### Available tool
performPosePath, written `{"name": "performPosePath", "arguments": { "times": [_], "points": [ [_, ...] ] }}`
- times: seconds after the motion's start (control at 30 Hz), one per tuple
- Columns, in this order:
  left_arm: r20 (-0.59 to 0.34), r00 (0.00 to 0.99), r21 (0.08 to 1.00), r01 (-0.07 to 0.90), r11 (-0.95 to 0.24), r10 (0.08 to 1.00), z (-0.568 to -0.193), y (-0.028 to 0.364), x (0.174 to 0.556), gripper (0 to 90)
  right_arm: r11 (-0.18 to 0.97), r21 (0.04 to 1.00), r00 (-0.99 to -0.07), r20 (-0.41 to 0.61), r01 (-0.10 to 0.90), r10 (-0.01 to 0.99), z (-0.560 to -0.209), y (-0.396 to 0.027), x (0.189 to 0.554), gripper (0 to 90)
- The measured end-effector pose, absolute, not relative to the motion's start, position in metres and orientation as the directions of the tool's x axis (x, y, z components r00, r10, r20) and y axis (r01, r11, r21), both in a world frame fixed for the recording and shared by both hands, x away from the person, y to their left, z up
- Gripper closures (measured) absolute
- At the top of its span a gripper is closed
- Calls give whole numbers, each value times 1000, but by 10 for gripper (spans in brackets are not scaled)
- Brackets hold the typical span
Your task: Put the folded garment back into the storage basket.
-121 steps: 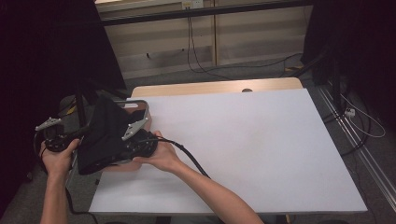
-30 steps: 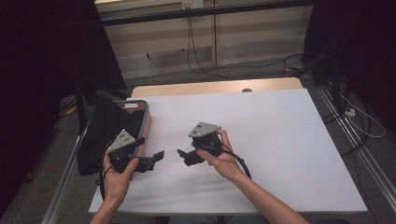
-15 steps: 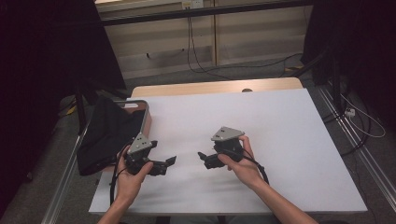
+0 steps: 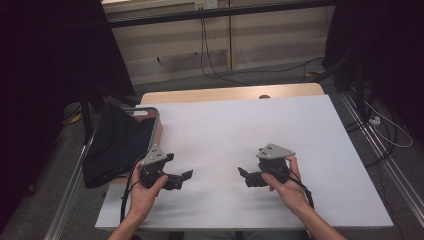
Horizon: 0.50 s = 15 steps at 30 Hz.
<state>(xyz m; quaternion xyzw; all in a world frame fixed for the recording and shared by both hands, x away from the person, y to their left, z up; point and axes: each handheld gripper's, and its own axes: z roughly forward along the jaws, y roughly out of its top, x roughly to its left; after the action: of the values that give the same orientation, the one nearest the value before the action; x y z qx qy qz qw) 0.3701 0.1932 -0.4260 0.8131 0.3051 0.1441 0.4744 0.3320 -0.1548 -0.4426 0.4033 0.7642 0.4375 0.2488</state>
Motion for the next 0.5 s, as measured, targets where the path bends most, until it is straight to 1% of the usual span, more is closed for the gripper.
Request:
{"name": "performPosePath", "arguments": {
  "times": [0.13,0.27,0.5],
  "points": [
    [-51,765,853,368,-370,642,-430,193,371,56,282,870,-524,-31,405,851,-444,-170,320,60],
    [-34,763,856,355,-375,645,-430,193,370,56,268,877,-495,-40,398,868,-442,-183,312,60],
    [-32,764,860,349,-371,644,-434,195,362,56,256,880,-454,-52,401,890,-445,-206,301,60]
  ]
}}
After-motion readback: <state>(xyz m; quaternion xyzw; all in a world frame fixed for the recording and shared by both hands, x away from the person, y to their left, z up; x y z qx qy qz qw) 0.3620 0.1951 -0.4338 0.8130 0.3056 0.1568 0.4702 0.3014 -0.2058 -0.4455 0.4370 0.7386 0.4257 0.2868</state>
